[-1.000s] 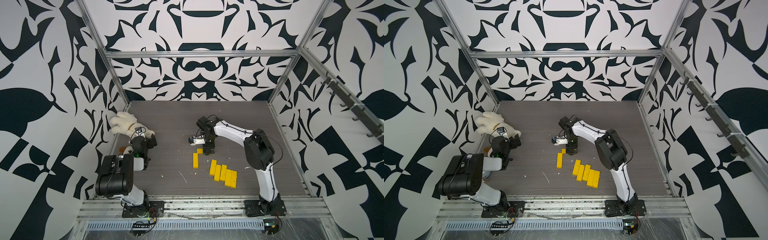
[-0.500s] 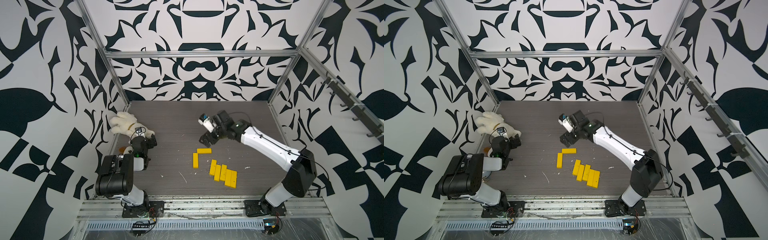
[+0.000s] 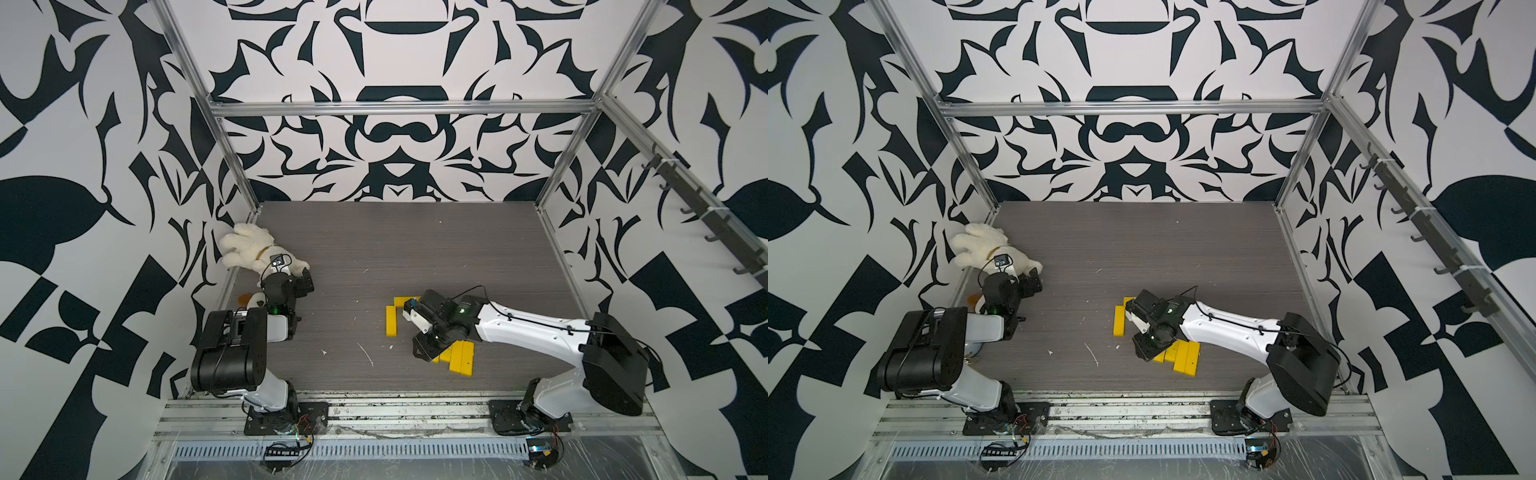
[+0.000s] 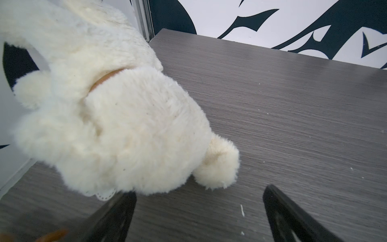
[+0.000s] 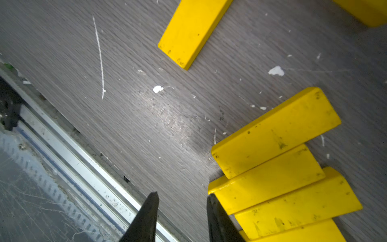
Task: Assemble the number 8 with building blocks
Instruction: Move the building block to the center of the board.
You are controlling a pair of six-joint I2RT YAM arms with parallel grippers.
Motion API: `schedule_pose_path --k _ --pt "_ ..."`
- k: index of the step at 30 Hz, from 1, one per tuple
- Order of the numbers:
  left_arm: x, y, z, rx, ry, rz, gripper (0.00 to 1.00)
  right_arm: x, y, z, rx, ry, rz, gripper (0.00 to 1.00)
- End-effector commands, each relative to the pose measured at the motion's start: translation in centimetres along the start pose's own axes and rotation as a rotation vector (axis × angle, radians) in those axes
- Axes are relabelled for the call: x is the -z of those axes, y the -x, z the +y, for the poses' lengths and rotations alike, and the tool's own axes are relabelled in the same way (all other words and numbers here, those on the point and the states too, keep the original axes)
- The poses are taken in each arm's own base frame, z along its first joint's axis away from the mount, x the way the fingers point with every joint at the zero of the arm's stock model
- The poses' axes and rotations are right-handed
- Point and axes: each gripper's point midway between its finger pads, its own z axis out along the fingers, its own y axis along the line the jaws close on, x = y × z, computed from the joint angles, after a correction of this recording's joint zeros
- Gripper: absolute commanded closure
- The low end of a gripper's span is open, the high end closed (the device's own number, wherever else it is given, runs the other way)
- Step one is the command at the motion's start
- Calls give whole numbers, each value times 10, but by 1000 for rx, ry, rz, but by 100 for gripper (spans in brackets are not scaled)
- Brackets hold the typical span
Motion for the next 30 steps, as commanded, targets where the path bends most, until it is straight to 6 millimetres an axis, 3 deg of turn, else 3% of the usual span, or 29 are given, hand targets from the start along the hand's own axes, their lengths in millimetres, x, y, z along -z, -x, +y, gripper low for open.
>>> schedule_pose_path --k 1,10,15,24,28,30 --pt "0 9 0 4 -5 -27 1 -15 -11 -9 -7 -44 80 60" --pt "0 9 -1 4 -6 -28 1 -20 -34 -21 -8 -65 113 60" --pt "0 9 -1 4 -6 -27 1 -23 -45 -38 -26 -133 146 60" --pt "0 9 -1 3 -6 -28 1 -15 -38 -78 -168 -179 126 58" --pt "0 9 0 4 -5 -27 1 0 -23 -71 -157 -164 95 56" --pt "0 9 0 4 -6 -28 1 15 -9 -58 -143 -116 47 54"
